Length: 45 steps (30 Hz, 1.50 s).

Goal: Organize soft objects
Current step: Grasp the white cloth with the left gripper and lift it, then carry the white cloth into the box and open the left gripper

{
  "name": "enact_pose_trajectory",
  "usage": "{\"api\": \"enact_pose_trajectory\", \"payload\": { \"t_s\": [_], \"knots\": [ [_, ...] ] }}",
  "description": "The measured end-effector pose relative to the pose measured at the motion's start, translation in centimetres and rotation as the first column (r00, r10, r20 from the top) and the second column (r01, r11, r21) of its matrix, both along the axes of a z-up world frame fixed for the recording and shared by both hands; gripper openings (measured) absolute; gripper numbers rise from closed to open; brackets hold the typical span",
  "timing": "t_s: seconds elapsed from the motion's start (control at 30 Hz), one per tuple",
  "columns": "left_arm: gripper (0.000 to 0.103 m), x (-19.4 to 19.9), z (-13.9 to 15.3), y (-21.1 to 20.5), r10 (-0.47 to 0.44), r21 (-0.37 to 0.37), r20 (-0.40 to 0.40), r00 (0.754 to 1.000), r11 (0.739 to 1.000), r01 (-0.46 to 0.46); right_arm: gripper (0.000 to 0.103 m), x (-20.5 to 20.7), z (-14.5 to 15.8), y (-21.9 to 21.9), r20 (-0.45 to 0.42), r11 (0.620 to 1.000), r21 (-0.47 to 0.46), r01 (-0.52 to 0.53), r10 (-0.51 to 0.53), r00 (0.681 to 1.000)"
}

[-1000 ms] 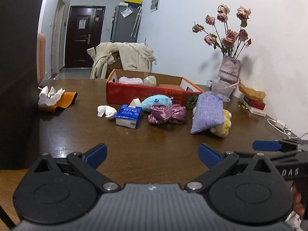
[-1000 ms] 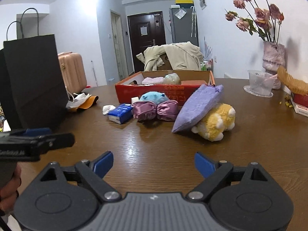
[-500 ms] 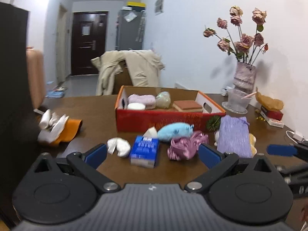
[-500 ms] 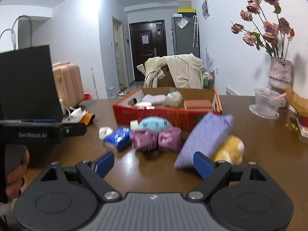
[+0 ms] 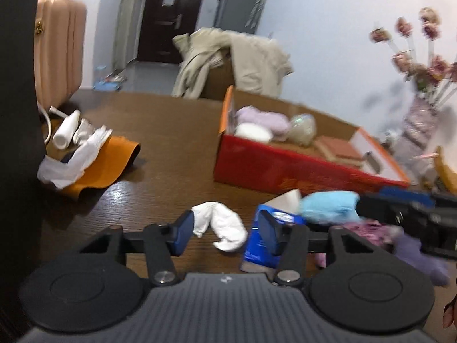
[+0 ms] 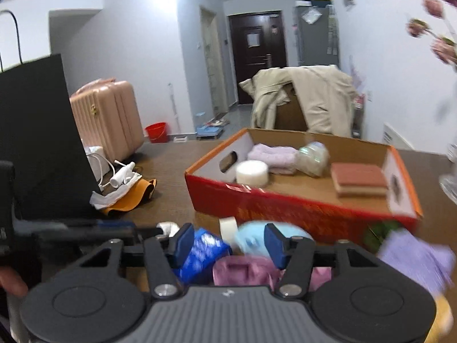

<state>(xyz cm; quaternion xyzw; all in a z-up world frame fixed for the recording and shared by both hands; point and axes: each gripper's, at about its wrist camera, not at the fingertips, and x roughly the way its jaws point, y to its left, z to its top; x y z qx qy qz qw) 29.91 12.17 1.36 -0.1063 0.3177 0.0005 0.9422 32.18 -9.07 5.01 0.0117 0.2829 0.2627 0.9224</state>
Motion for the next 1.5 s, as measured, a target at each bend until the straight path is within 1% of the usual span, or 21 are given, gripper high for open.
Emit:
{"api": "enact_pose_trajectory", "payload": {
  "t_s": [0.1,0.17,0.2,0.27,0.3,0.33,0.37,0.47,0.53,0.6,0.67,0.73,0.8,0.87,0.97,1.1,1.23,1.33,1.4,1.47,1.5],
  "knots": [
    [0.051,1.8,-1.1,0.1,0.022,0.008,-0.032,0.999,1.000,-0.022,0.046,3.7,-1.2,2.0,-0.060,0.999,-0.013,-0.030,0.029,0.998],
    [0.054,2.4,-1.5,0.2,0.029,0.002,-0.029,0.999,1.000,-0.029,0.045,5.6,-2.1,3.3,-0.083,0.998,-0.031,-0.047,0.045,0.996],
    [0.054,2.7,-1.7,0.2,0.023,0.003,-0.028,0.999,1.000,-0.023,0.043,6.3,-2.7,3.8,-0.095,0.998,-0.045,-0.054,0.050,0.994],
    [0.052,3.4,-2.4,0.2,0.034,0.004,-0.052,0.998,0.999,-0.034,0.038,7.5,-3.9,4.4,-0.122,0.997,-0.061,-0.044,0.036,0.992],
    [0.040,3.6,-2.8,0.3,0.039,-0.004,-0.061,0.997,0.999,-0.039,0.029,7.8,-4.3,4.6,-0.128,0.997,-0.060,-0.042,0.034,0.991],
    [0.030,3.5,-2.8,0.1,0.038,0.004,-0.049,0.998,0.999,-0.038,0.021,7.9,-4.7,4.5,-0.128,0.997,-0.060,-0.042,0.034,0.991],
    [0.019,3.5,-3.0,0.1,0.022,0.002,-0.051,0.998,1.000,-0.022,0.016,7.8,-4.9,4.5,-0.127,0.997,-0.066,-0.041,0.033,0.991],
    [0.014,3.2,-2.7,0.1,0.022,-0.015,-0.044,0.999,1.000,-0.022,0.015,7.2,-4.6,3.8,-0.116,0.999,-0.028,-0.036,0.033,0.993],
    [0.013,2.4,-1.7,-0.2,0.024,-0.009,-0.020,0.999,1.000,-0.025,0.015,6.6,-3.5,3.1,-0.087,1.000,-0.003,-0.029,0.028,0.996],
    [0.013,0.9,-0.1,-0.4,0.019,-0.015,0.015,1.000,1.000,-0.019,0.015,5.6,-1.9,2.1,-0.051,0.999,0.030,-0.024,0.025,0.998],
    [0.013,-1.2,1.9,-0.9,0.005,-0.017,0.063,0.998,1.000,-0.003,0.015,3.6,0.1,0.8,-0.004,0.998,0.065,-0.014,0.014,1.000],
    [0.013,-4.2,3.8,-1.7,-0.022,-0.031,0.117,0.993,0.999,0.025,0.015,0.5,1.9,-0.9,0.037,0.994,0.112,-0.015,0.011,0.999],
    [0.013,-6.9,5.0,-2.6,-0.049,-0.054,0.150,0.987,0.997,0.057,0.015,-3.0,3.0,-3.0,0.051,0.987,0.161,-0.019,0.011,0.999],
    [0.013,-9.4,5.7,-3.8,-0.082,-0.082,0.163,0.983,0.992,0.096,0.015,-6.4,3.6,-4.9,0.058,0.982,0.190,-0.020,0.010,0.998],
    [0.013,-12.2,6.3,-5.8,-0.140,-0.089,0.177,0.974,0.983,0.158,0.015,-10.5,3.7,-7.8,0.024,0.973,0.228,0.019,-0.025,0.999],
    [0.013,-13.1,6.9,-7.5,-0.178,-0.073,0.196,0.964,0.978,0.195,0.015,-13.2,3.5,-10.0,0.019,0.973,0.224,0.059,-0.065,0.998],
    [0.013,-11.6,8.0,-8.6,-0.190,-0.039,0.219,0.957,0.978,0.203,0.015,-13.3,3.3,-11.4,0.034,0.973,0.210,0.099,-0.109,0.993],
    [0.013,-8.8,9.8,-9.0,-0.209,-0.009,0.244,0.947,0.976,0.217,0.015,-11.6,4.1,-11.8,0.073,0.978,0.182,0.104,-0.119,0.990],
    [0.013,-5.9,11.1,-9.2,-0.215,-0.007,0.248,0.944,0.975,0.224,0.015,-9.2,5.1,-11.8,0.107,0.982,0.161,0.099,-0.117,0.987],
    [0.013,-1.8,12.1,-9.6,-0.232,0.016,0.246,0.941,0.972,0.236,0.015,-5.4,6.1,-11.6,0.122,0.986,0.140,0.086,-0.104,0.987],
    [0.013,0.6,12.4,-9.8,-0.236,0.018,0.231,0.944,0.971,0.238,0.015,-3.2,6.6,-11.5,0.118,0.987,0.135,0.090,-0.106,0.987]
  ]
}}
